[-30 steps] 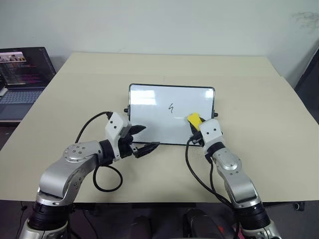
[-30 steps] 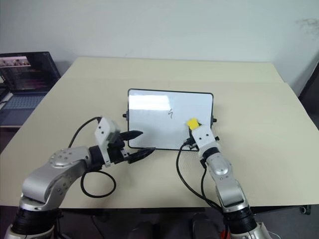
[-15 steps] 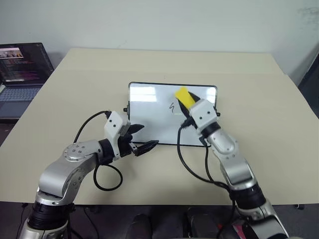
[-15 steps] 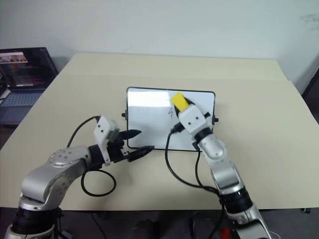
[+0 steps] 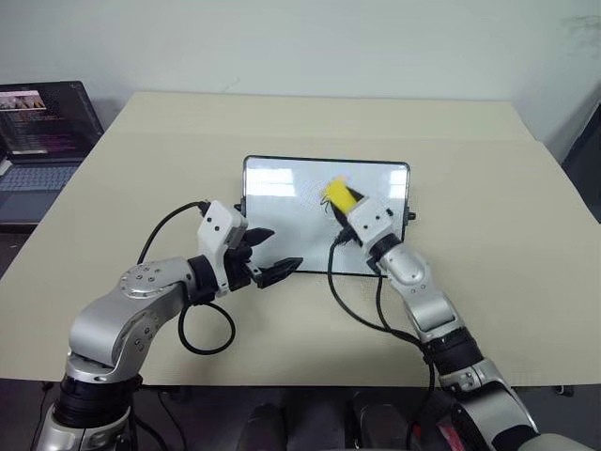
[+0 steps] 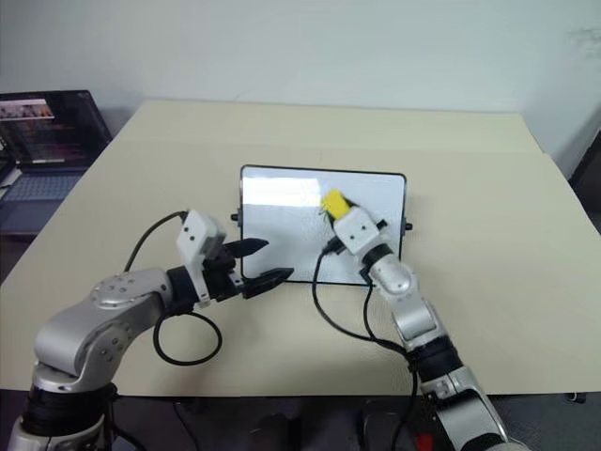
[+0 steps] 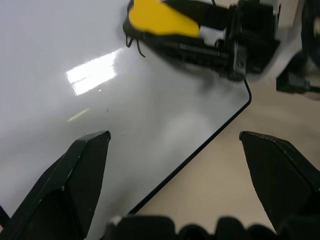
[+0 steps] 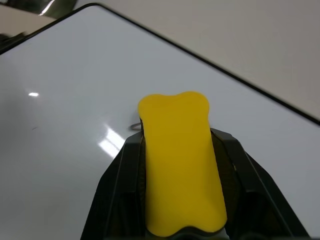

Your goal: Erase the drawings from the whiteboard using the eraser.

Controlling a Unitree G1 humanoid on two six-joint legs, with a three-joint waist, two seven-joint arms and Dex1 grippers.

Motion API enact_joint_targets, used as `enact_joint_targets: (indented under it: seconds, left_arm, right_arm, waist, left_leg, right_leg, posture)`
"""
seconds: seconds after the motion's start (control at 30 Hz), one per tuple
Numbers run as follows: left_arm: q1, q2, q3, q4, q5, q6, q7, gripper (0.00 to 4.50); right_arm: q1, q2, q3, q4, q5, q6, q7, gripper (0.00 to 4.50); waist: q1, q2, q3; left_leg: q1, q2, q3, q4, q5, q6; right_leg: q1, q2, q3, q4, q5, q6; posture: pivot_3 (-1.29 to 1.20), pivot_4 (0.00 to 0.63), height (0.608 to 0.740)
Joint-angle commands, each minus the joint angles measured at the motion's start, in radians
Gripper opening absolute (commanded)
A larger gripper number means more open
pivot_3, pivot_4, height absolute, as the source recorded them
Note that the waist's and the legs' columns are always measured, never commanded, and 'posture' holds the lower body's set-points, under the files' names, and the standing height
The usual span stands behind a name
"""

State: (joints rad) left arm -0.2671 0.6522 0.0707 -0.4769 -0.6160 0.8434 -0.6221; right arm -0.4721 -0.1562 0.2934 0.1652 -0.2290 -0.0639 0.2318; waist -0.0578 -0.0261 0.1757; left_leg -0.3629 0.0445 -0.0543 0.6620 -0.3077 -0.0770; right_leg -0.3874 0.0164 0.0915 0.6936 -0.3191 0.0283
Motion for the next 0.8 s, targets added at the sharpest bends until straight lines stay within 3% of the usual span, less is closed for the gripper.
enact_joint_targets:
  seconds: [0.03,0.2,0.47,0.6,0.8]
  left_arm:
    - [0.002,0.008,0.02,-0.023,-0.003,-0.021,-0.009,4.5]
    - [0.013,0.009,0.013,-0.005,0.009,-0.046,-0.026,4.5]
    - [0.031,0.013,0.017,0.009,0.021,-0.074,-0.039,4.5]
    - [0.04,0.012,0.015,0.006,0.023,-0.079,-0.042,4.5]
    - [0.04,0.011,0.013,0.014,0.031,-0.088,-0.053,4.5]
  right_arm:
    - [0.033,-0.018,0.038,0.015,-0.033,0.021,0.044,1.43]
    - [0.026,-0.037,0.074,-0.01,-0.07,0.024,0.078,1.43]
    - [-0.007,-0.031,-0.073,-0.136,-0.009,-0.165,-0.038,1.43]
    - [-0.064,-0.045,-0.142,-0.064,-0.025,-0.152,-0.104,1.43]
    - [-0.077,-0.031,-0.109,0.037,-0.04,-0.131,-0.091,1.43]
  waist:
    - [0.0,0.0,0.0]
    - [-0.001,0.0,0.0]
    - [0.001,0.0,0.002]
    - [0.001,0.0,0.002]
    - [-0.001,0.0,0.002]
  left_leg:
    - [0.0,0.0,0.0,0.0,0.0,0.0]
    - [0.002,0.0,0.0,0.001,0.001,-0.001]
    - [-0.002,0.0,-0.001,0.0,0.0,-0.001]
    - [-0.003,0.001,0.0,-0.001,0.0,-0.001]
    - [-0.002,0.001,0.001,-0.001,0.0,-0.001]
  right_leg:
    - [0.0,0.0,0.0,0.001,0.0,0.0]
    - [0.0,0.001,0.0,0.004,0.0,0.0]
    - [-0.002,0.001,0.0,0.001,0.0,0.0]
    - [-0.002,0.0,0.0,-0.002,0.0,0.0]
    - [-0.002,0.0,0.0,-0.001,0.0,0.0]
  posture:
    - [0.0,0.15,0.74]
    - [0.0,0.15,0.74]
    - [0.0,0.15,0.74]
    - [0.0,0.15,0.74]
    - [0.0,0.15,0.74]
